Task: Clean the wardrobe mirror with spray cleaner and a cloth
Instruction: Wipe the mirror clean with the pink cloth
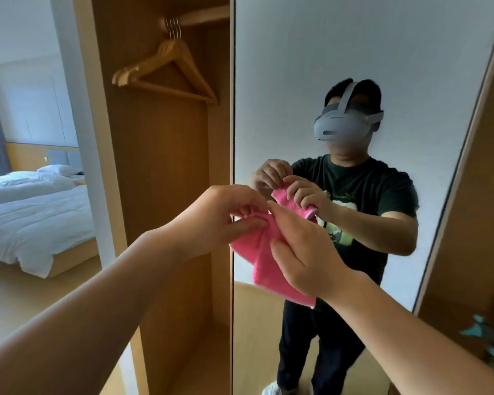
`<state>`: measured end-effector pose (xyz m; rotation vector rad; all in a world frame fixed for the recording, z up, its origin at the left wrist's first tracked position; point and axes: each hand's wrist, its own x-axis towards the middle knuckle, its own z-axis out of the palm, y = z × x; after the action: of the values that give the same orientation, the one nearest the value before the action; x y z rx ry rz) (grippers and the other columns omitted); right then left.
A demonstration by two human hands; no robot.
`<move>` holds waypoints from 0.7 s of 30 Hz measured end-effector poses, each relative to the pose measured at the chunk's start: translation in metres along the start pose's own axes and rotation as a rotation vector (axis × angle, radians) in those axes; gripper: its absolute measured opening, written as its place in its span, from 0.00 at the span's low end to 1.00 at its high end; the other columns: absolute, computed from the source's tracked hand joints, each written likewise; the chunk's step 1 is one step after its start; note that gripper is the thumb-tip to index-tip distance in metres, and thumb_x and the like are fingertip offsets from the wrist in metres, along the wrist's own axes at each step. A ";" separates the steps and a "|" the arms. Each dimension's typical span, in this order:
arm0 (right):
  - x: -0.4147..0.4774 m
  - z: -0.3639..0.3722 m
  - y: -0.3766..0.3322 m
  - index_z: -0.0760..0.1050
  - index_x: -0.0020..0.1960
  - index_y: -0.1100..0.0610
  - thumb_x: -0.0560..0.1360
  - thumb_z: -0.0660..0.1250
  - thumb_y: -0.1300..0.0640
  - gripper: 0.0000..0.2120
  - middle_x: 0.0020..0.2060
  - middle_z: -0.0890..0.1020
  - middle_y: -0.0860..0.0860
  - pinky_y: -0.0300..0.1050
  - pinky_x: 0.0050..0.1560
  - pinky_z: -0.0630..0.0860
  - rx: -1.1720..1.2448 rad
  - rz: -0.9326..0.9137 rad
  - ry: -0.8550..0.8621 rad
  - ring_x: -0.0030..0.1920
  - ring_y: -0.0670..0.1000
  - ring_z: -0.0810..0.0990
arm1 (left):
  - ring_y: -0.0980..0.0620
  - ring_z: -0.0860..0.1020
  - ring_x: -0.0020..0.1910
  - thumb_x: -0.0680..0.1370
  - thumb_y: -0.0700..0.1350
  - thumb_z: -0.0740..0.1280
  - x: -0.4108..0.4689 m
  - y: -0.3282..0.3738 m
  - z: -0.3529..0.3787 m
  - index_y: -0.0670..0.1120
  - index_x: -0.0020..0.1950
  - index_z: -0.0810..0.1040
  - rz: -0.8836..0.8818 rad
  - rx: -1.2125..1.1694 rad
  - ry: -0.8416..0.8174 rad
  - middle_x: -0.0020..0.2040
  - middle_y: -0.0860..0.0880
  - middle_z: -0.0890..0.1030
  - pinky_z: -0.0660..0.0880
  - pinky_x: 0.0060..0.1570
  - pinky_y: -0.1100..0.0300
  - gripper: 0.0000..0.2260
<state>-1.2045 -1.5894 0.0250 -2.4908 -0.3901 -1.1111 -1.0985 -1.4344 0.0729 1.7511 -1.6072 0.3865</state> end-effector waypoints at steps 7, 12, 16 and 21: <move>-0.004 -0.036 0.002 0.59 0.76 0.50 0.77 0.60 0.49 0.29 0.65 0.74 0.46 0.34 0.61 0.72 0.155 0.124 -0.217 0.63 0.39 0.72 | 0.57 0.81 0.44 0.78 0.42 0.68 -0.002 0.018 0.001 0.47 0.51 0.81 -0.174 -0.075 0.074 0.44 0.53 0.83 0.80 0.46 0.58 0.05; 0.013 -0.049 0.001 0.72 0.65 0.39 0.66 0.74 0.38 0.29 0.49 0.79 0.33 0.28 0.49 0.76 0.197 0.248 -0.299 0.53 0.32 0.76 | 0.56 0.80 0.43 0.79 0.43 0.65 -0.005 0.015 -0.008 0.48 0.51 0.80 -0.195 -0.064 0.028 0.43 0.53 0.82 0.80 0.46 0.56 0.05; 0.031 -0.048 -0.010 0.77 0.51 0.34 0.61 0.71 0.31 0.20 0.46 0.80 0.32 0.26 0.41 0.74 0.112 0.236 -0.267 0.48 0.33 0.77 | 0.55 0.81 0.47 0.78 0.51 0.65 -0.004 0.006 -0.017 0.50 0.54 0.79 -0.194 -0.130 0.037 0.46 0.53 0.82 0.81 0.48 0.55 0.09; 0.058 -0.037 -0.021 0.78 0.52 0.37 0.62 0.73 0.35 0.20 0.47 0.81 0.35 0.28 0.42 0.77 0.133 0.257 -0.235 0.49 0.35 0.78 | 0.64 0.77 0.54 0.66 0.54 0.78 -0.002 -0.015 -0.031 0.59 0.61 0.71 -0.122 -0.056 -0.123 0.54 0.61 0.78 0.77 0.54 0.66 0.27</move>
<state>-1.1992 -1.5821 0.0967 -2.4730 -0.1932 -0.6736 -1.0771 -1.4127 0.0887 1.8496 -1.5694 0.1768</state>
